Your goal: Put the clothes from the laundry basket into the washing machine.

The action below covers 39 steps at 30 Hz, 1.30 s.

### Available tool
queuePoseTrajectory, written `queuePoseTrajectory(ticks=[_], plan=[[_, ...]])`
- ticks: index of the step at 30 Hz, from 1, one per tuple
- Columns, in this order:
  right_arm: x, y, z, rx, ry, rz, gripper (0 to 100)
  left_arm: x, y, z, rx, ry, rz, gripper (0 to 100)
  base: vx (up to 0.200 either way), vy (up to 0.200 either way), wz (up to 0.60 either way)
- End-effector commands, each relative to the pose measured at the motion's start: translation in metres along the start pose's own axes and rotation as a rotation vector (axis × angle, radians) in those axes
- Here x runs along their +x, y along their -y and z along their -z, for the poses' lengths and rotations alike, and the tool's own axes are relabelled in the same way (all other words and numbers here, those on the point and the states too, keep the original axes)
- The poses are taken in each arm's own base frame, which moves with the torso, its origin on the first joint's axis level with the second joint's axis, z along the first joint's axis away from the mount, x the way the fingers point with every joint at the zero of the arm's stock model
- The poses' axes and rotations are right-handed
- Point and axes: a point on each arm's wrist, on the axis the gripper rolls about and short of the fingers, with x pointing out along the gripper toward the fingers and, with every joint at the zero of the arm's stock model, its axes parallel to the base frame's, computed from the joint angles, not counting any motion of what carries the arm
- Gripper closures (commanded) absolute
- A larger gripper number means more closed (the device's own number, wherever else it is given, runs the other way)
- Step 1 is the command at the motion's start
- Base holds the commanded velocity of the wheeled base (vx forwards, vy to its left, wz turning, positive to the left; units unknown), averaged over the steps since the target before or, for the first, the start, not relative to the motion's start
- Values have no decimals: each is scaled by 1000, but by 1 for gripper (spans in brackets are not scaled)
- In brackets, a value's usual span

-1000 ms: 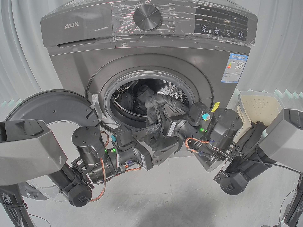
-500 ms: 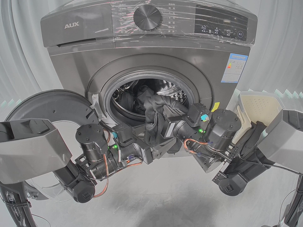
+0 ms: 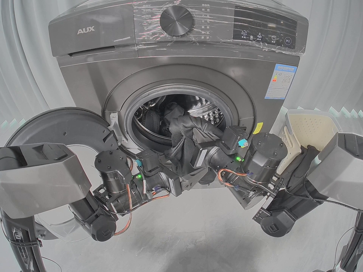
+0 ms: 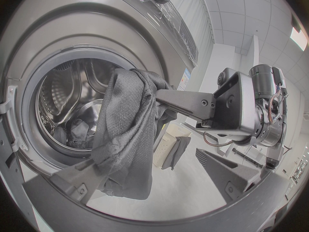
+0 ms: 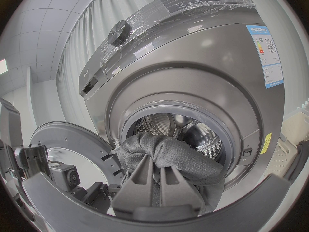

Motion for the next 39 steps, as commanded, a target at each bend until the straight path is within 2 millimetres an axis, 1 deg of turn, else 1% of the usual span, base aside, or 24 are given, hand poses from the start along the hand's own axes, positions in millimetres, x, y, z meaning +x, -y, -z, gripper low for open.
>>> queuePoseTrajectory(ticks=[1,8,14,17,18,21,24,26,27,32,39], plan=[[-2,-4,0,3,-2,-11,100,4,-1,2,1,3,0,100,0,0,0],[-2,-4,1,4,-3,-9,100,10,-2,-1,10,32,-38,100,0,0,0],[-1,-1,1,5,-3,-3,100,9,0,-5,13,46,-52,100,0,0,0],[0,2,1,6,-3,6,100,5,5,-11,15,55,-46,100,0,0,0],[0,3,1,5,-5,9,100,-2,12,-20,17,67,-32,100,0,0,0],[1,5,4,4,-11,13,100,-12,22,-29,23,74,-15,100,0,0,0],[0,5,6,18,-20,9,100,-22,29,-35,26,75,-3,100,0,0,0],[-1,5,8,19,-28,5,100,-26,31,-34,23,66,-3,100,0,0,0],[-2,6,10,17,-35,6,0,-27,31,-32,23,59,-4,100,0,0,0],[-6,9,14,21,-52,11,0,-28,28,-33,30,62,-13,100,0,0,0],[-13,14,14,13,-72,23,0,-24,22,-43,38,103,-30,100,0,0,0]])
